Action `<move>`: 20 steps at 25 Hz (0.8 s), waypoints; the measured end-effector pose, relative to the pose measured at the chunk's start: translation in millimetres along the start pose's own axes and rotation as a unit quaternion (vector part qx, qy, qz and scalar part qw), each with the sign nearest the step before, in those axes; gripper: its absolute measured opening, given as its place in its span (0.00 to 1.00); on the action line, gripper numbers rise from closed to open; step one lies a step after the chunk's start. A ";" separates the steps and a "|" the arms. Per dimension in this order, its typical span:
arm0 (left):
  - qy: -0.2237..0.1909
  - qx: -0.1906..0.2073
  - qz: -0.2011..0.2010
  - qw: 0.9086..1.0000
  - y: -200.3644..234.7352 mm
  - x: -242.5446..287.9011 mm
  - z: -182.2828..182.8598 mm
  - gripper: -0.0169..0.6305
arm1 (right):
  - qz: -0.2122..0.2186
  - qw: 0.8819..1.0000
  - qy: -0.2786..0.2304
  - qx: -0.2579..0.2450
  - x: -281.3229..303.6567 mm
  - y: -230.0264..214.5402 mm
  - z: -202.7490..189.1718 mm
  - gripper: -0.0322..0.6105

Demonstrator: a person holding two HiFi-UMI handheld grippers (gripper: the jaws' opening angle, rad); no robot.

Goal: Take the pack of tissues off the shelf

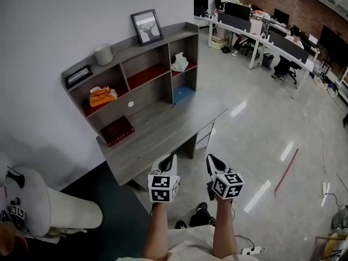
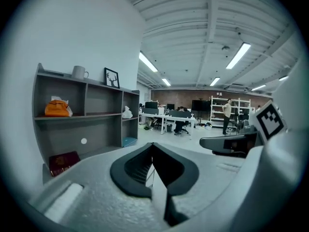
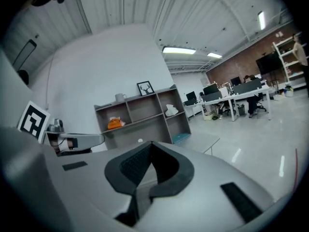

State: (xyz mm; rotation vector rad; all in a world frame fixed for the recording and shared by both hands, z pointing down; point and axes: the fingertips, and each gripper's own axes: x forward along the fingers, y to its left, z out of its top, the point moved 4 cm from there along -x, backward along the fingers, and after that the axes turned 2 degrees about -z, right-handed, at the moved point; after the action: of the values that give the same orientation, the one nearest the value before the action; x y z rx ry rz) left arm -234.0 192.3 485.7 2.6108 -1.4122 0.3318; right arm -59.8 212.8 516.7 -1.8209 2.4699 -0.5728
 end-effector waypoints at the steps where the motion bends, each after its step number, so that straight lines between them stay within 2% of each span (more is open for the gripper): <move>1: -0.002 -0.001 0.004 1.000 4.3 1.8 1.9 0.04 | 0.011 1.000 0.004 -0.011 3.9 2.8 3.8 0.07; 6: -0.022 -0.004 0.015 1.000 14.3 15.5 15.3 0.04 | 0.033 0.999 0.008 -0.042 20.5 0.0 21.9 0.07; 12: -0.026 -0.001 0.024 0.999 27.0 58.0 38.5 0.04 | 0.037 0.999 -0.010 -0.020 55.8 -27.7 55.1 0.07; 20: -0.033 0.024 0.023 0.999 21.8 109.5 75.4 0.04 | 0.060 0.998 -0.001 -0.024 103.7 -60.2 84.1 0.07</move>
State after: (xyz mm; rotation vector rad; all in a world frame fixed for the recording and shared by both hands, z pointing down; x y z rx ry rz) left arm -185.1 74.3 442.8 2.6553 -1.5053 0.2908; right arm -18.2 78.1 477.0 -1.6718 2.5919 -0.5108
